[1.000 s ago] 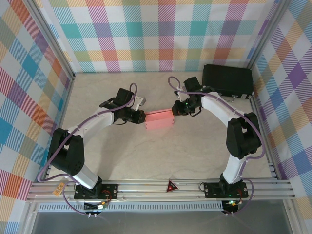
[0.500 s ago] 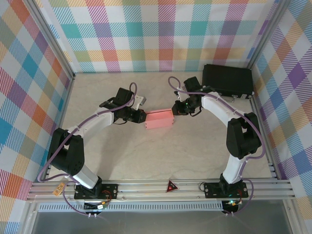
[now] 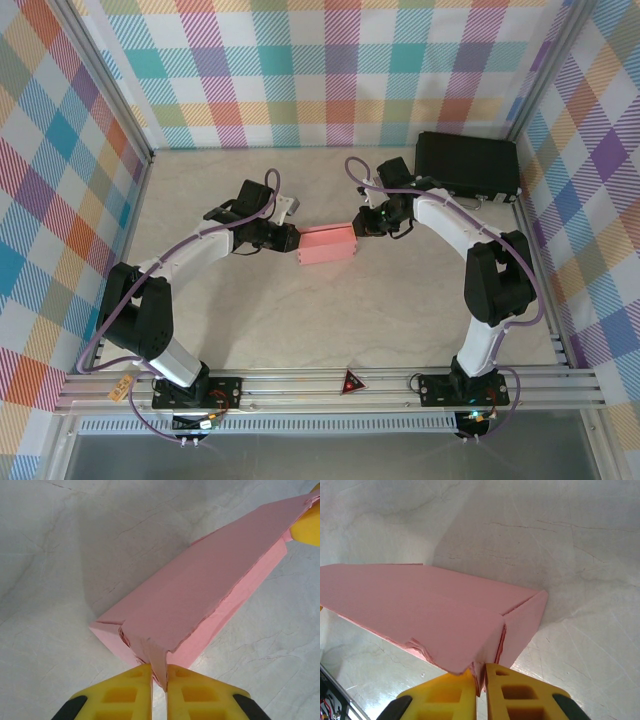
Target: Fold the paper box
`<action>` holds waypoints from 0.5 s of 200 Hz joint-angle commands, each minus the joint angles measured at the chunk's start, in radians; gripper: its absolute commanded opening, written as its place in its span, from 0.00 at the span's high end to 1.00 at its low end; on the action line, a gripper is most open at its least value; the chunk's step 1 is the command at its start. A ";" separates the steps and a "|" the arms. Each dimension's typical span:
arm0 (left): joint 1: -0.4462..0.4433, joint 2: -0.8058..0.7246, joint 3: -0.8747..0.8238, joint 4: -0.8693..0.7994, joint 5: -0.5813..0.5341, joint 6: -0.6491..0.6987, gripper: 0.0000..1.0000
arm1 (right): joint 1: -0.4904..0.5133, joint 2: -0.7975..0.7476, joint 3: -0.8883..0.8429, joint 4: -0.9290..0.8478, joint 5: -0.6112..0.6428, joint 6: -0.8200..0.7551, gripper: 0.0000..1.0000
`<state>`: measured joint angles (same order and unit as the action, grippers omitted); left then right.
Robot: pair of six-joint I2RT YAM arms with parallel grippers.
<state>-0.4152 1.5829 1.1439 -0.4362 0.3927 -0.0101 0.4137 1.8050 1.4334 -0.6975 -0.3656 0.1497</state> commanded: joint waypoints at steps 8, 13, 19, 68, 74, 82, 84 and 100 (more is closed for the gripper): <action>0.007 -0.011 0.026 0.043 0.055 -0.013 0.85 | 0.009 0.015 0.025 -0.010 -0.019 0.008 0.87; 0.007 -0.009 0.027 0.043 0.058 -0.015 0.84 | 0.009 0.014 0.025 -0.010 -0.019 0.008 0.87; 0.007 -0.009 0.027 0.044 0.063 -0.017 0.84 | 0.009 0.014 0.025 -0.011 -0.018 0.007 0.86; 0.007 -0.001 0.029 0.030 0.050 -0.008 0.85 | 0.007 0.015 0.024 -0.010 -0.019 0.008 0.87; 0.007 0.001 0.030 0.023 0.045 -0.005 0.87 | 0.008 0.015 0.025 -0.008 -0.019 0.007 0.87; 0.007 0.004 0.032 0.015 0.038 -0.001 0.88 | 0.009 0.015 0.024 -0.010 -0.019 0.007 0.87; 0.007 0.004 0.033 0.012 0.036 0.000 0.89 | 0.008 0.015 0.024 -0.011 -0.019 0.008 0.87; 0.007 0.011 0.036 -0.009 0.008 0.007 0.91 | 0.008 0.014 0.024 -0.009 -0.021 0.006 0.86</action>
<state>-0.4152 1.5829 1.1442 -0.4389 0.4019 -0.0135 0.4137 1.8057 1.4345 -0.6975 -0.3630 0.1497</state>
